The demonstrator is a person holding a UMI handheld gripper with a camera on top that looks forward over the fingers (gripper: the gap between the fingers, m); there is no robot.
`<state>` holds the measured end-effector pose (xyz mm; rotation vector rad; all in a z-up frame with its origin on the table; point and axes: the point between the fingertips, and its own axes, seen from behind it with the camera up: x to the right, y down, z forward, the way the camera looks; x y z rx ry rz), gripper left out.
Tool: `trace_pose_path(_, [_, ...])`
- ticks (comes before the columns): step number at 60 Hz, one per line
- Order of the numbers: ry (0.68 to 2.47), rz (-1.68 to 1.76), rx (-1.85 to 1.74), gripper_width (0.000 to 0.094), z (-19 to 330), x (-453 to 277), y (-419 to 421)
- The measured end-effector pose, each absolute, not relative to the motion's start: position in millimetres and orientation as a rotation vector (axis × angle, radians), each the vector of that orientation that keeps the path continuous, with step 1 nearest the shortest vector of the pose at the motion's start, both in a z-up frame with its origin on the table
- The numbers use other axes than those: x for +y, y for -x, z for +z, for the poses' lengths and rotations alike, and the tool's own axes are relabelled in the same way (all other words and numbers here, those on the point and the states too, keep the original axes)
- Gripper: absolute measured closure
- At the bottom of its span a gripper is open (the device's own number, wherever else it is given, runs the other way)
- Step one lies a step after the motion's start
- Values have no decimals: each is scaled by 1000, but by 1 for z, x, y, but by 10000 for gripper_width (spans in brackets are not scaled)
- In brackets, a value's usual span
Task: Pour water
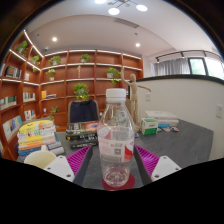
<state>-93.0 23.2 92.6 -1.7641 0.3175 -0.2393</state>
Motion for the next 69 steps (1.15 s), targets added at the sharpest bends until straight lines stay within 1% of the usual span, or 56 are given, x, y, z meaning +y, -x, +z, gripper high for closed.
trace_pose_path(1, [1772,-243,309,50,90,21,94])
trace_pose_path(3, [1790,-248,287,50,83,20,97])
trace_pose_path(9, [1815,-299,259,56,77,-11,99])
trace_pose_path(15, [1827,-252,277,55,74,-42,106])
trace_pose_path(25, [1810,-136,240,57,99,-91,121])
trace_pose_path(36, [1795,-128,209,58,126,-133,127])
trace_pose_path(49, [1793,-105,155,64,131,-159,145])
trace_pose_path(69, [1786,-112,133,63,142,-182,147])
